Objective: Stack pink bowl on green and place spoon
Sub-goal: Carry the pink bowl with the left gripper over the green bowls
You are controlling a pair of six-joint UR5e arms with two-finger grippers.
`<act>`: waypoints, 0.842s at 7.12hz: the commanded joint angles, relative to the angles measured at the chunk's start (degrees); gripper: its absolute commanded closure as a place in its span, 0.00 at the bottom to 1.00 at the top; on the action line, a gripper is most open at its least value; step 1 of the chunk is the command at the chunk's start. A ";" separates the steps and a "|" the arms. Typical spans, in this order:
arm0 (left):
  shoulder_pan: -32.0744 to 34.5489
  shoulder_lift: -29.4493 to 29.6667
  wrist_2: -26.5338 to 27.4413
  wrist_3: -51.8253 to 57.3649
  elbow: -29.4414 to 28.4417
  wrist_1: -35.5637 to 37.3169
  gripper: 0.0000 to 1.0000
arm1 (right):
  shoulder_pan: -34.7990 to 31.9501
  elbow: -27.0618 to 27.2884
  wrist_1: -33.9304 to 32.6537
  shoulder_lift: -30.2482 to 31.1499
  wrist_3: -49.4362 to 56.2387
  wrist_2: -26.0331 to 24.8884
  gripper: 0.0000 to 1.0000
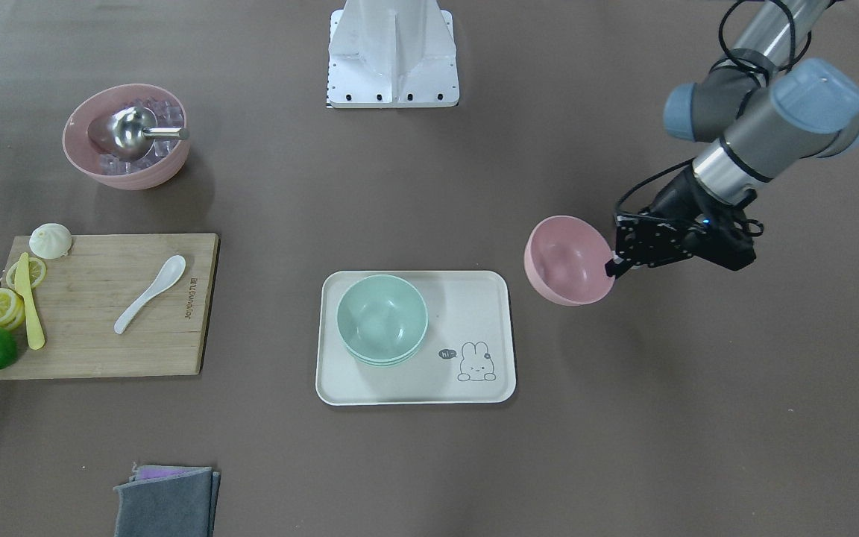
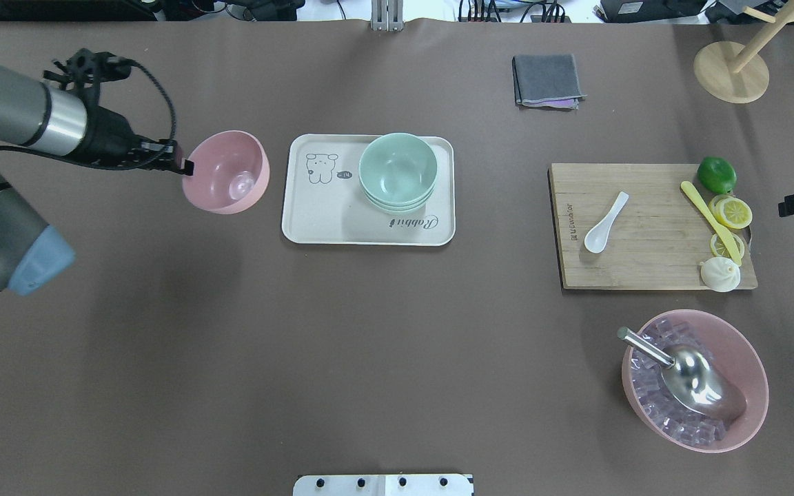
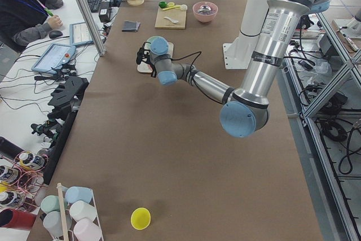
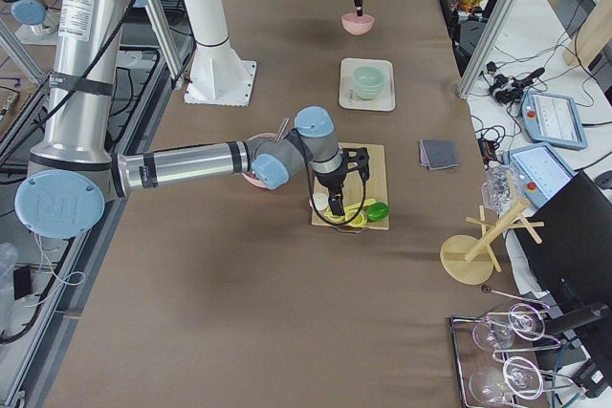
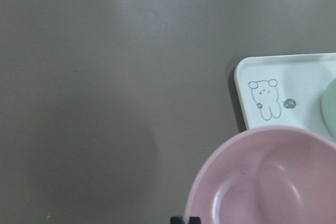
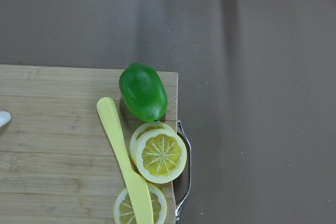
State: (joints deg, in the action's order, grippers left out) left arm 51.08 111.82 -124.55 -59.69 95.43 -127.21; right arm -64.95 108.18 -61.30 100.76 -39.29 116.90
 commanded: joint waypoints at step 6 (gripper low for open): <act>-9.95 23.26 10.45 -6.23 -8.76 16.03 1.00 | 0.00 -0.34 0.39 -0.12 0.00 -0.09 0.00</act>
State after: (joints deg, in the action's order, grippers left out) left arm 41.33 133.56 -115.70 -65.84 89.01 -110.93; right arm -64.95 107.83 -60.91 100.64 -39.29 116.81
